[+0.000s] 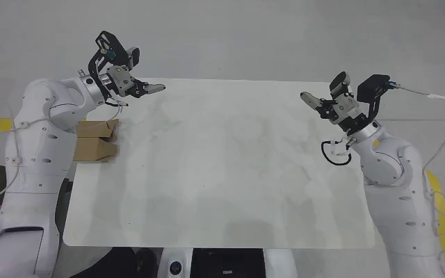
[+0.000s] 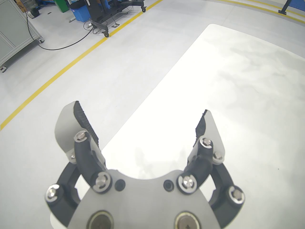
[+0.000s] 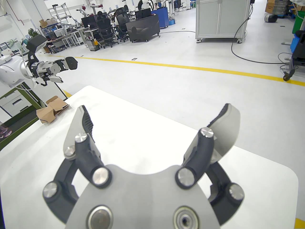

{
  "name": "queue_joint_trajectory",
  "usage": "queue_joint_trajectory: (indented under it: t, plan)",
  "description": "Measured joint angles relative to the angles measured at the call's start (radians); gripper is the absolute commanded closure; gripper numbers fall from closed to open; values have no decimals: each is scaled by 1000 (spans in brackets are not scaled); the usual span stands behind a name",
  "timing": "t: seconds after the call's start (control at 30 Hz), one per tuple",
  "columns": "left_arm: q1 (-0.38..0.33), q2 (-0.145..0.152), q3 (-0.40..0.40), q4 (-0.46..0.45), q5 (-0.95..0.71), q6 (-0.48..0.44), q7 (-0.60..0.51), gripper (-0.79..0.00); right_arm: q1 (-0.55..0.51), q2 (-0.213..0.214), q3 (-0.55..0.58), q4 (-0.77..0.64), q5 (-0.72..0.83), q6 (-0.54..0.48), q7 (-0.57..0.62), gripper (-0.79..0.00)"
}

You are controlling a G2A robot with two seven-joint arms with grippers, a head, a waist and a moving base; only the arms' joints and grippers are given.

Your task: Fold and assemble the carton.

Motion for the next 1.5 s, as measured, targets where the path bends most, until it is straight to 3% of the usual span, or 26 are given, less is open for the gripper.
queue_joint_trajectory:
  t: [0.5,0.67,0.9,1.13,1.23,1.33,1.5]
  plan:
    - [3,-1,-1,1,-3,3,3,-785,0,0,0,0,0,0,0,-785]
    - [29,0,-16,12,-119,45,-16,-785,0,0,0,0,0,0,0,-785]
    - [10,13,-50,84,-432,80,-250,-785,0,0,0,0,0,0,0,-785]
    - [-34,41,-100,181,-788,166,-635,-785,0,0,0,0,0,0,0,-785]
    - [-50,54,-128,231,-911,194,-750,-785,0,0,0,0,0,0,0,-785]
    - [-66,65,-151,281,-978,213,-818,-785,0,0,0,0,0,0,0,-785]
    - [-84,79,-177,362,-1013,227,-839,-785,0,0,0,0,0,0,0,-785]
